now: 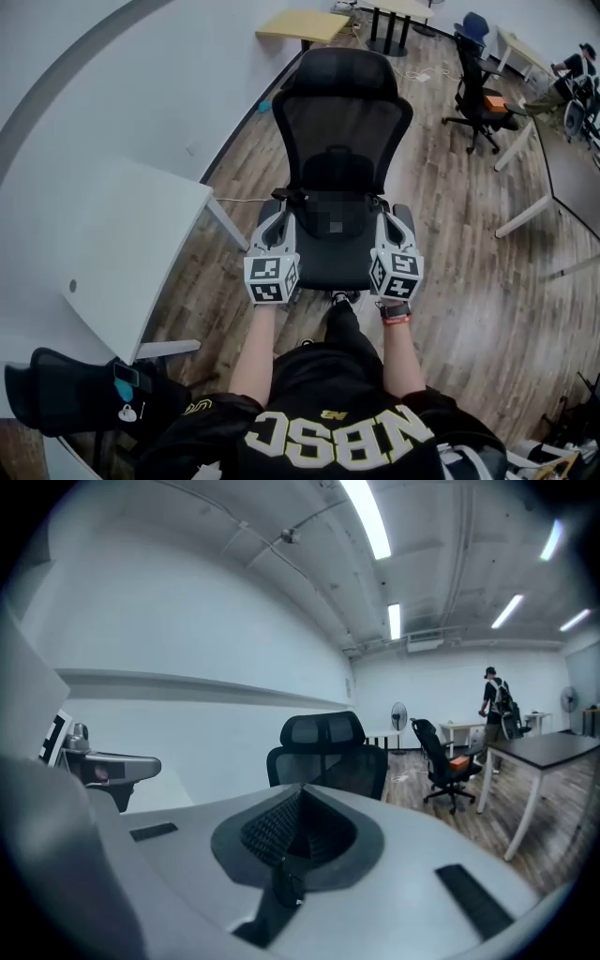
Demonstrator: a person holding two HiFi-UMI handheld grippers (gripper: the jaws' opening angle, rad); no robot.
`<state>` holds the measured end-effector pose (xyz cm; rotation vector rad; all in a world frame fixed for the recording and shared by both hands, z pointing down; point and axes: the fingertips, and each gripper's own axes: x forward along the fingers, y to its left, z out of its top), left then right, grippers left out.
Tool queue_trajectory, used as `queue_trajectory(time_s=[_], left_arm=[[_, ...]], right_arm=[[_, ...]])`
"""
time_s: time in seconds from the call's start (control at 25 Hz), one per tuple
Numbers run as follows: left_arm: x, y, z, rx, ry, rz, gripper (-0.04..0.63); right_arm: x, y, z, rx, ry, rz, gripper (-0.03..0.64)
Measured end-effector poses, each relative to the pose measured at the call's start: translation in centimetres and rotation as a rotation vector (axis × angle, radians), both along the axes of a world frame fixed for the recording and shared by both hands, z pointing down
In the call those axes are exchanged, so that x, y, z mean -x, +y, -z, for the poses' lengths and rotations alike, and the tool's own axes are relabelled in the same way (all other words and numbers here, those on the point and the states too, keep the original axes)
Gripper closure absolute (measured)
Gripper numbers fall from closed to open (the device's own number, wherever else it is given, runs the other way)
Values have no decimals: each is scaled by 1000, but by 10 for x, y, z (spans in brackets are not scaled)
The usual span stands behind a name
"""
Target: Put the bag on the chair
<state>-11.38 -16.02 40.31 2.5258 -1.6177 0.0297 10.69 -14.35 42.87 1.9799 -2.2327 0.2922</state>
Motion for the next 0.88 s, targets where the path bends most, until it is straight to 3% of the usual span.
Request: queue_trajectory(time_s=[0.28,0.6,0.76,0.88], left_arm=[[22,14,30,-77,8,35,580],[19,22,44,-111,17,26,581],[14,25,41,-103,13,6,581],[7,25,40,-98,16,-8,581]], right_arm=[[19,13,36,-85,13,22,607],[24,17,47,-96,26,47,607],[24,22,42,-92,-95,63,607],[22,26,37,-79,-93,65,607]])
